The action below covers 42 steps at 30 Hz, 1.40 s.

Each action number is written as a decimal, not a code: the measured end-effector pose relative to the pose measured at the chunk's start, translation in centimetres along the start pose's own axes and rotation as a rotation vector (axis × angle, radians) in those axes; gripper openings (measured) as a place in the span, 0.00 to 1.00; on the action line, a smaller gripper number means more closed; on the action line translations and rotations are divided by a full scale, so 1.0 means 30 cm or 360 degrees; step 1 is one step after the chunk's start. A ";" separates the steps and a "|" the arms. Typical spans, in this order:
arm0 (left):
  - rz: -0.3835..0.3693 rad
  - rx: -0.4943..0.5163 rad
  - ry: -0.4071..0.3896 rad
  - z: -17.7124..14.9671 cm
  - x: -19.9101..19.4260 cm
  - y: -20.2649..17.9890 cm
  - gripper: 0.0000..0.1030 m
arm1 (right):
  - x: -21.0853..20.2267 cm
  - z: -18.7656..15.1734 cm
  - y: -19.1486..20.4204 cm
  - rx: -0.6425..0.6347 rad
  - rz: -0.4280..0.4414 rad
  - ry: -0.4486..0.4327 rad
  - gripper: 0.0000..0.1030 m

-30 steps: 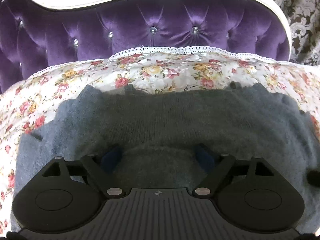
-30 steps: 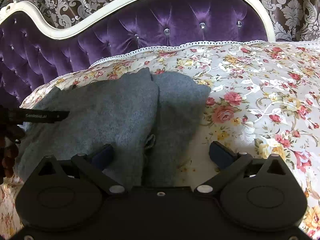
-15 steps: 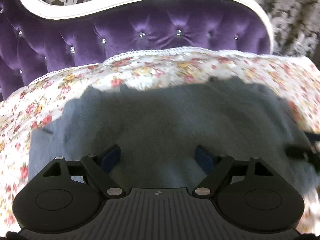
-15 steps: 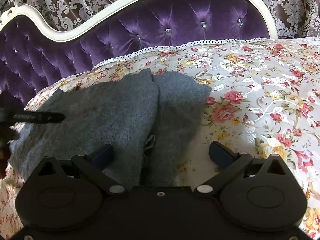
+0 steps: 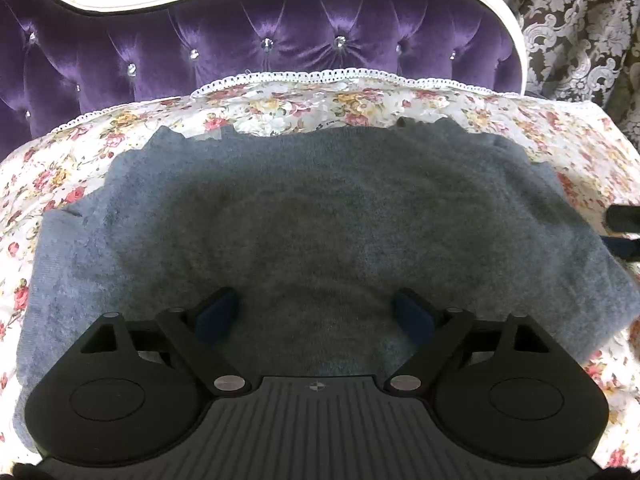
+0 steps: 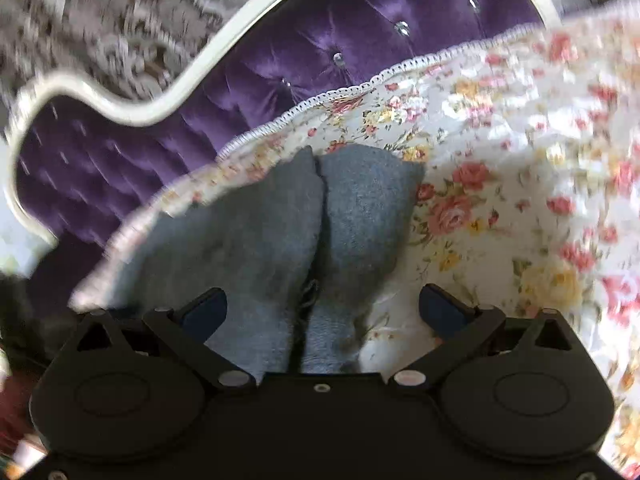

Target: Fold small clothes

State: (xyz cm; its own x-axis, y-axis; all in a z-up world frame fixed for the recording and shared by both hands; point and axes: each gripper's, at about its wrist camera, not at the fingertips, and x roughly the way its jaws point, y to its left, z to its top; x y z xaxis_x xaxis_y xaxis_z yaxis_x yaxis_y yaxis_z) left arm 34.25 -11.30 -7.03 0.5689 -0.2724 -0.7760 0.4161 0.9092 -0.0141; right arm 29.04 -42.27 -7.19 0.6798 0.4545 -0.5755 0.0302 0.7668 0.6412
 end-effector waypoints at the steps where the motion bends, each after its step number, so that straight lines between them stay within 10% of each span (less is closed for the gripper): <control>1: 0.0002 0.0000 -0.0004 -0.002 0.000 -0.002 0.86 | -0.006 0.000 -0.017 0.0070 0.0067 0.0015 1.00; 23: -0.0068 -0.0035 -0.0050 0.000 -0.013 0.022 0.86 | 0.169 0.025 0.039 0.0254 0.0136 0.0121 0.33; 42: 0.0003 -0.0265 -0.0287 -0.178 -0.360 0.304 0.79 | 0.173 0.065 0.473 -0.0284 -0.0214 0.0110 0.28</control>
State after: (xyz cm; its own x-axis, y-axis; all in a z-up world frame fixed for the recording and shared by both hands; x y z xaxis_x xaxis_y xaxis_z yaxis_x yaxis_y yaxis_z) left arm 28.09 1.62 -2.14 0.6932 -0.3086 -0.6513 0.3007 0.9451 -0.1278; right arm 34.42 -29.92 -0.10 0.6265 0.3684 -0.6869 -0.0172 0.8876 0.4603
